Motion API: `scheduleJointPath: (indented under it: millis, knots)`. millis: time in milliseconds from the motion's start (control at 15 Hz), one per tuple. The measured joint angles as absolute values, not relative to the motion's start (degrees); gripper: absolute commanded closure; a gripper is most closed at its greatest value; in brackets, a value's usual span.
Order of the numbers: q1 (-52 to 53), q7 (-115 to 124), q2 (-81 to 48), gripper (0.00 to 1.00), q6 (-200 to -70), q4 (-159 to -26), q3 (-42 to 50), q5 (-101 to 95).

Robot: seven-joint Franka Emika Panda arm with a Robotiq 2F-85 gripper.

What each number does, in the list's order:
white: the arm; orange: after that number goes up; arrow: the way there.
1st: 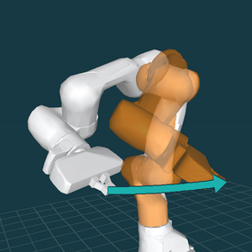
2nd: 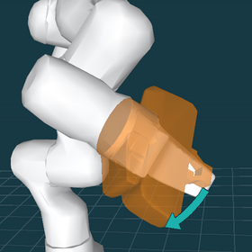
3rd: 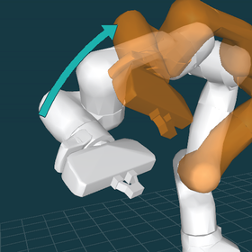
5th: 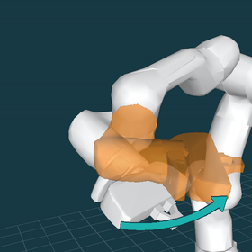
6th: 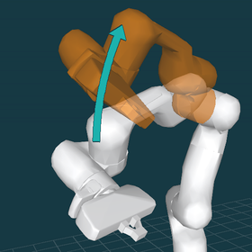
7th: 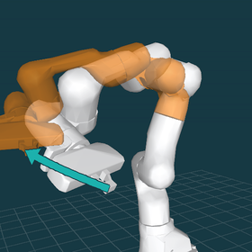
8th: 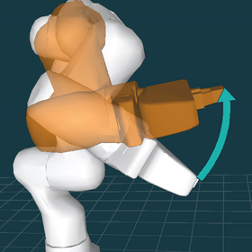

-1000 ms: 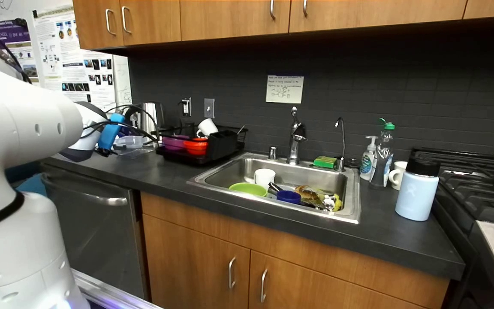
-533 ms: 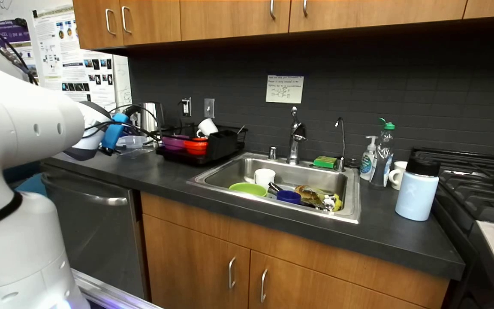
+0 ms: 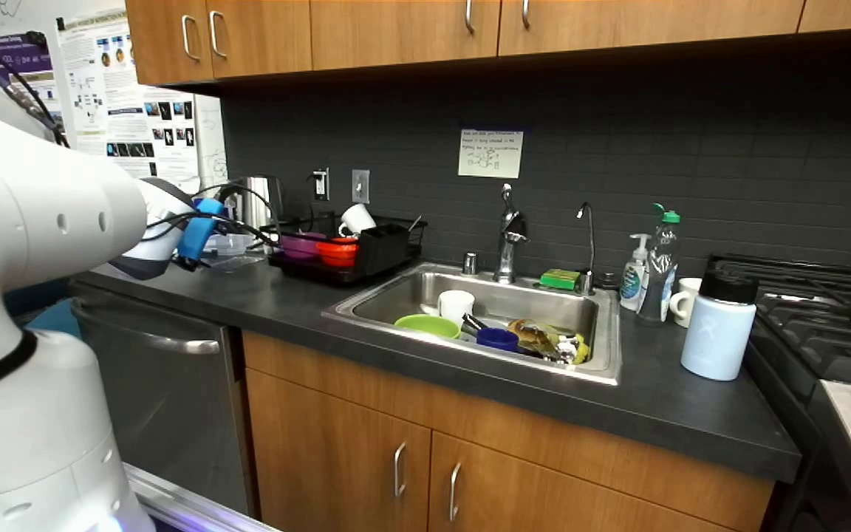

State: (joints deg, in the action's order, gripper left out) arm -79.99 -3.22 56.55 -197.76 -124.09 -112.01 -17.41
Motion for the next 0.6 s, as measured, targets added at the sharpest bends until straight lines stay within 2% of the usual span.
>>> scheduleJointPath:
  millis: [267,467,600]
  knots:
    - [-80.27,-3.25,56.55,0.66,-197.74,-123.64,-112.38,-17.41]
    - [-80.57,-3.51,56.55,0.86,-197.74,-123.60,-112.48,-17.41]
    - [-80.67,-3.96,56.51,0.88,-197.76,-123.50,-112.27,-17.41]
